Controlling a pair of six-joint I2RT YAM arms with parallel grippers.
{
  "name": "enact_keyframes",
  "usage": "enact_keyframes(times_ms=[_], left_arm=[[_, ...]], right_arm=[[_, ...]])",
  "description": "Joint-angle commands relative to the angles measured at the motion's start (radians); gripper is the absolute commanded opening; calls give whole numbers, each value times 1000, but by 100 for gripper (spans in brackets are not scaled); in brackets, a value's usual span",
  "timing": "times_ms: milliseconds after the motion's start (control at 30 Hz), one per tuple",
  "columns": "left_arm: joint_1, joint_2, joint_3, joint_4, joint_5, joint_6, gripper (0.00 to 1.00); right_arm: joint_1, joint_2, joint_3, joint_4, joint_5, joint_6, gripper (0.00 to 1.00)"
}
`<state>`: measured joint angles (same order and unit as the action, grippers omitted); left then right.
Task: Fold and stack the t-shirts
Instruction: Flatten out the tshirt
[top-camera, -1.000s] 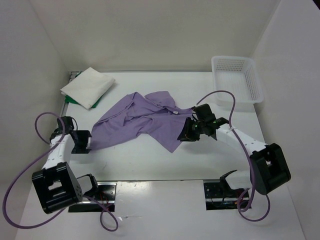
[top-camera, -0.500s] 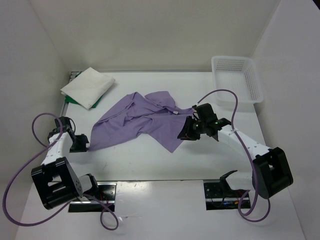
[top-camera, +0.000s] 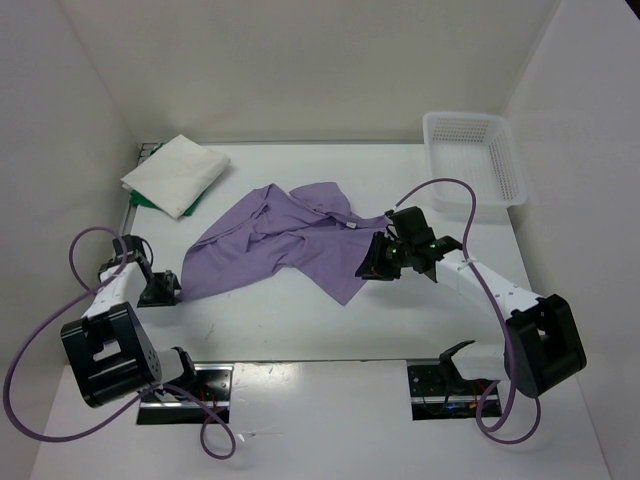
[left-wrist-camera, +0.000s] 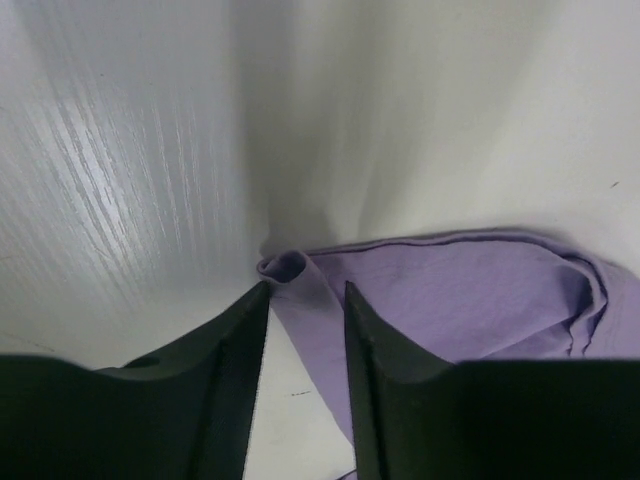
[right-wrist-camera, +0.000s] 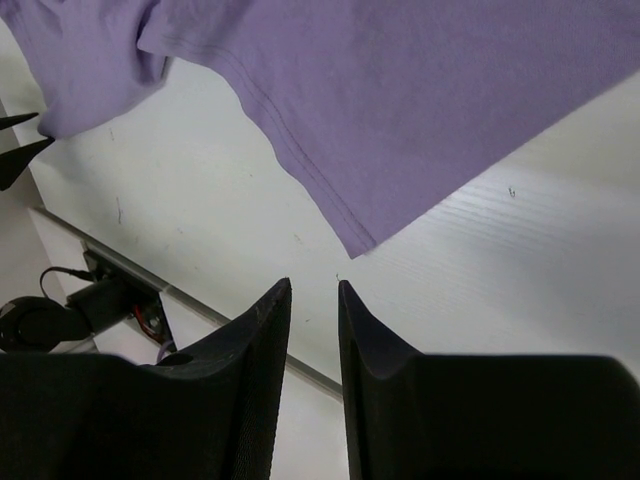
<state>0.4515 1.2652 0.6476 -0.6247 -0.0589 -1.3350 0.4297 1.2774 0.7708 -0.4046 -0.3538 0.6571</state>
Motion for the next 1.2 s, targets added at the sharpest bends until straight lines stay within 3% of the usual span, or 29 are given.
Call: enact_keyframes(times_ms=[0, 333, 500, 667, 867, 933, 1000, 1067, 1167], left_arm=[[7, 14, -19, 32, 4, 13, 40], [7, 45, -28, 76, 36, 23, 21], [7, 10, -28, 85, 59, 42, 4], [7, -56, 17, 131, 148, 106, 0], [-91, -130, 92, 114, 108, 250, 0], [-149, -159, 92, 126, 96, 278, 0], [-197, -171, 92, 126, 87, 299, 0], [-224, -181, 92, 135, 87, 344, 0], [-269, -181, 92, 125, 68, 401, 0]], right_arm=[[11, -23, -10, 38, 13, -5, 31], [11, -23, -1, 29, 32, -5, 31], [11, -13, -1, 29, 41, -5, 31], [11, 17, -10, 29, 41, 13, 31], [11, 46, -60, 70, 29, 74, 1], [11, 71, -79, 96, 29, 110, 1], [21, 86, -97, 125, 29, 134, 9], [32, 100, -125, 162, 52, 180, 24], [55, 137, -151, 200, 52, 237, 39]])
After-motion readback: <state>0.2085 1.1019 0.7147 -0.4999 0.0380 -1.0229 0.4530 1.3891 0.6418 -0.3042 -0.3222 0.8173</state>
